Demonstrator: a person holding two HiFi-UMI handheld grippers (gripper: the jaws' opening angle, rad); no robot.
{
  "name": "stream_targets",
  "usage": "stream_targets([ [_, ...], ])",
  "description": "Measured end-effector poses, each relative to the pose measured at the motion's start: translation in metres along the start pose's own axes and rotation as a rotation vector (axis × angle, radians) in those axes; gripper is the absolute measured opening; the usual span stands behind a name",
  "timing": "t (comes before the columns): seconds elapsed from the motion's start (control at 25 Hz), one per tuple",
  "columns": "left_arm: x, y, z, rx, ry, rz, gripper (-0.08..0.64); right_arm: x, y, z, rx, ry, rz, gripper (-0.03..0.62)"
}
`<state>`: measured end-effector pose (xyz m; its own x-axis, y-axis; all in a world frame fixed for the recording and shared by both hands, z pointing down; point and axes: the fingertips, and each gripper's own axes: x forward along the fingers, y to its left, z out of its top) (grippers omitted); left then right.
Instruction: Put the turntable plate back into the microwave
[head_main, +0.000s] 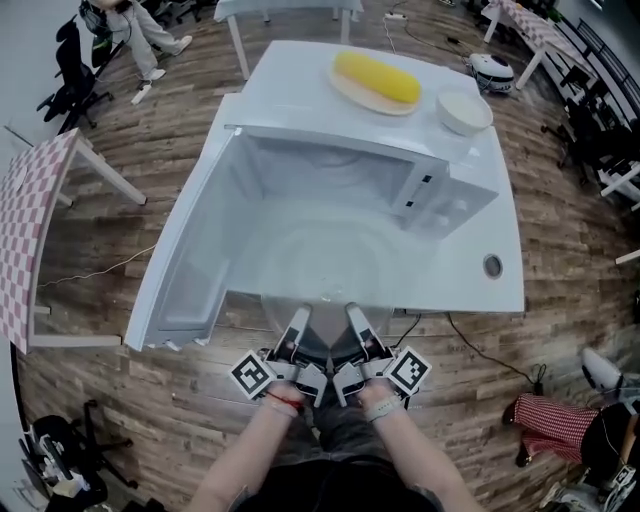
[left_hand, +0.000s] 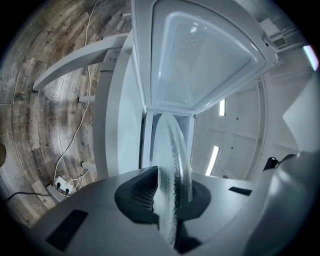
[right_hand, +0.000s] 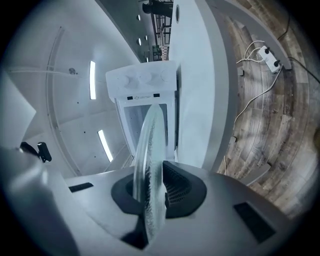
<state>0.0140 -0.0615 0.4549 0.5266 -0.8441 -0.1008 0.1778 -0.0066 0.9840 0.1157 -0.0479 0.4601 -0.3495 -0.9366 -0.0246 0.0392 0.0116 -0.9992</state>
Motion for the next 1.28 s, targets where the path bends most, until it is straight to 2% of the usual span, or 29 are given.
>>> stream_targets([
  [0.56, 0.037, 0.014, 0.019, 0.001, -0.029, 0.016, 0.032, 0.038, -0.017, 0.021, 0.033, 0.027, -0.006, 0.040],
  [1.28, 0.081, 0.006, 0.045, -0.002, -0.010, 0.004, 0.032, 0.084, -0.006, 0.039, 0.006, 0.013, 0.005, 0.040],
])
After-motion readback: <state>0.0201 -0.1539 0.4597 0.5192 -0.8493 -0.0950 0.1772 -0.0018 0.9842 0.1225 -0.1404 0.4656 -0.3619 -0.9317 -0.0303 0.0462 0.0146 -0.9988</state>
